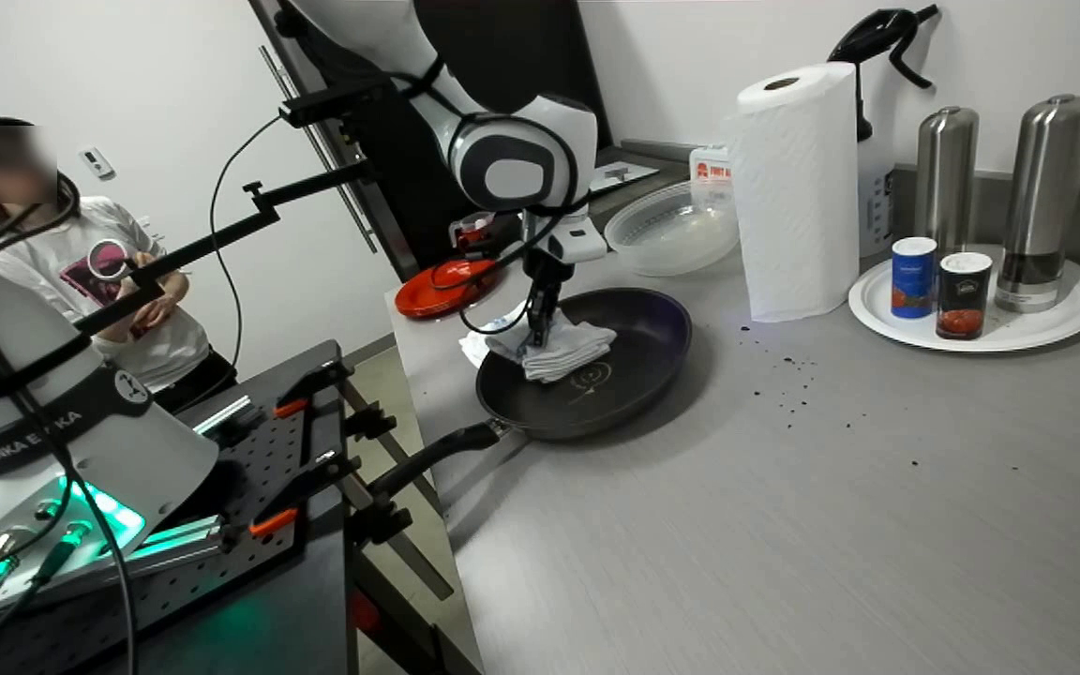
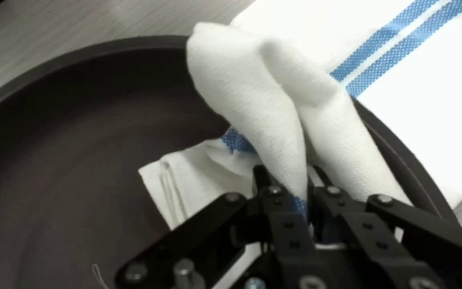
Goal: Pick up the white towel with blue stripes from the table, wipe inside the black pan, and put the towel back on the table.
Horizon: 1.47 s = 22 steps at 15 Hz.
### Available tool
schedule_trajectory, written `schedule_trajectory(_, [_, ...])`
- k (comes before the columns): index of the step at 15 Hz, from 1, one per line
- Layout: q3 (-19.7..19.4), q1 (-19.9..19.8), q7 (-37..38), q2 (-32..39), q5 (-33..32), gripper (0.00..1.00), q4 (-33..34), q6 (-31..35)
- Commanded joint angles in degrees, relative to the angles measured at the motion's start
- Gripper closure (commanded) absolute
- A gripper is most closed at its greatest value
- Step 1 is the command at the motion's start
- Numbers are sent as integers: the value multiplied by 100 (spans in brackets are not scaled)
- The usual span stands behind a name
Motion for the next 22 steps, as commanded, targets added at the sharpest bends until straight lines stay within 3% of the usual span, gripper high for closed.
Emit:
schedule_trajectory(1, [218,-374,-821,-432,438,97,-106,-487])
schedule_trajectory(6, [-73,-531,-1126,-1098,509,97,-480,-594])
schedule_trajectory(13, [-1048,-884,-976,-1817,340,97,-1077,-338])
schedule_trajectory(18, [-1581,-1496,-986,-1826,386,97,-859,-392])
schedule_trajectory(22, [-1772,-1808,-1046,-1536,362,97,-653,316])
